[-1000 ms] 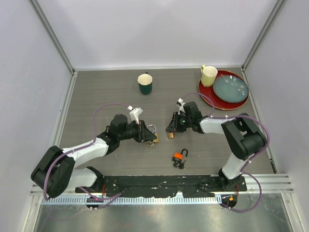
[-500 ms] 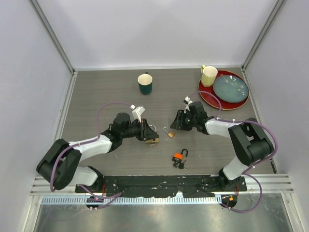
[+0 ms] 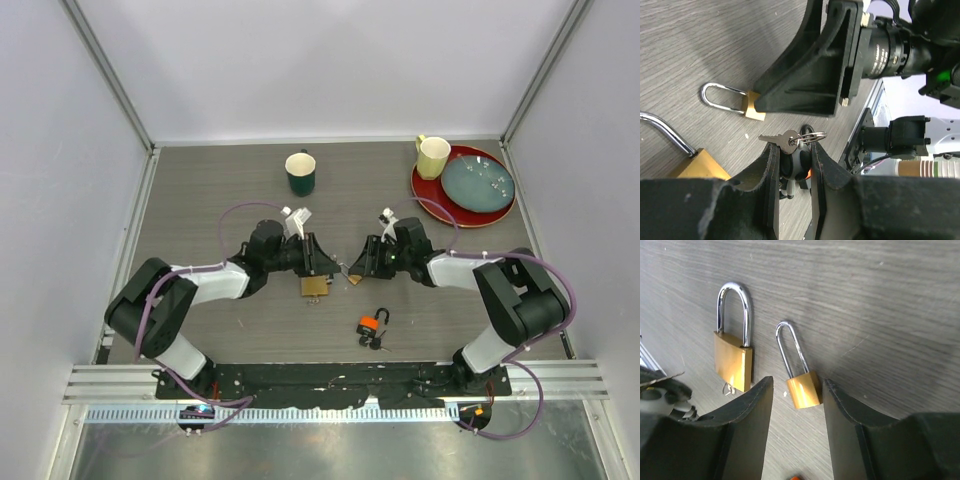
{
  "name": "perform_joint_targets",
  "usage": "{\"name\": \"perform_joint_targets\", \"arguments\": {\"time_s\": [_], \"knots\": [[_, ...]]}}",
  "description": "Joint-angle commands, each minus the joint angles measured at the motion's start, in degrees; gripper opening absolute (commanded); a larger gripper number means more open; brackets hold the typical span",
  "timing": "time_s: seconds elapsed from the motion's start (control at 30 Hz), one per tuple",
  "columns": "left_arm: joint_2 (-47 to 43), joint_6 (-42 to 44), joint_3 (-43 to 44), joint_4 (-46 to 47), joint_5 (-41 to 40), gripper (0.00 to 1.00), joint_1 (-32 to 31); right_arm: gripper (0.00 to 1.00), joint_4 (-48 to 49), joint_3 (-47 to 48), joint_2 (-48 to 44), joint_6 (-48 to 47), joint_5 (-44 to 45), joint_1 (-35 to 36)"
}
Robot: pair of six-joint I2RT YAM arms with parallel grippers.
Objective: Lock with the key
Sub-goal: Place the key at the center of the board.
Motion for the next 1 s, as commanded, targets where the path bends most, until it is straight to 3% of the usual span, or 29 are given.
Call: {"name": "perform_joint_targets", "arguments": {"time_s": [0.0,0.73,0.83,0.97], "knots": [[1.9,-1.5,3.3,3.3,0.3,0.00,0.1,0.51,-5.8,-2.7,-0.1,1.6,-0.4,1.3],[14.9,-0.1,11.9,-4.5,-2.0,0.00,-0.6,0.52,-11.3,0.9,-6.9,0.4,3.5,1.0],[16.4,1.7,14.1,-8.1,-3.0,0.03,-0.8,0.54,-11.9,1.6,-8.2,0.0,3.9,0.8],[16.7,4.6,16.2,-13.4,-6.0,0.16,-1.8,0.56,-13.3,2.2,-9.2,-0.2,4.2,0.4]]}}
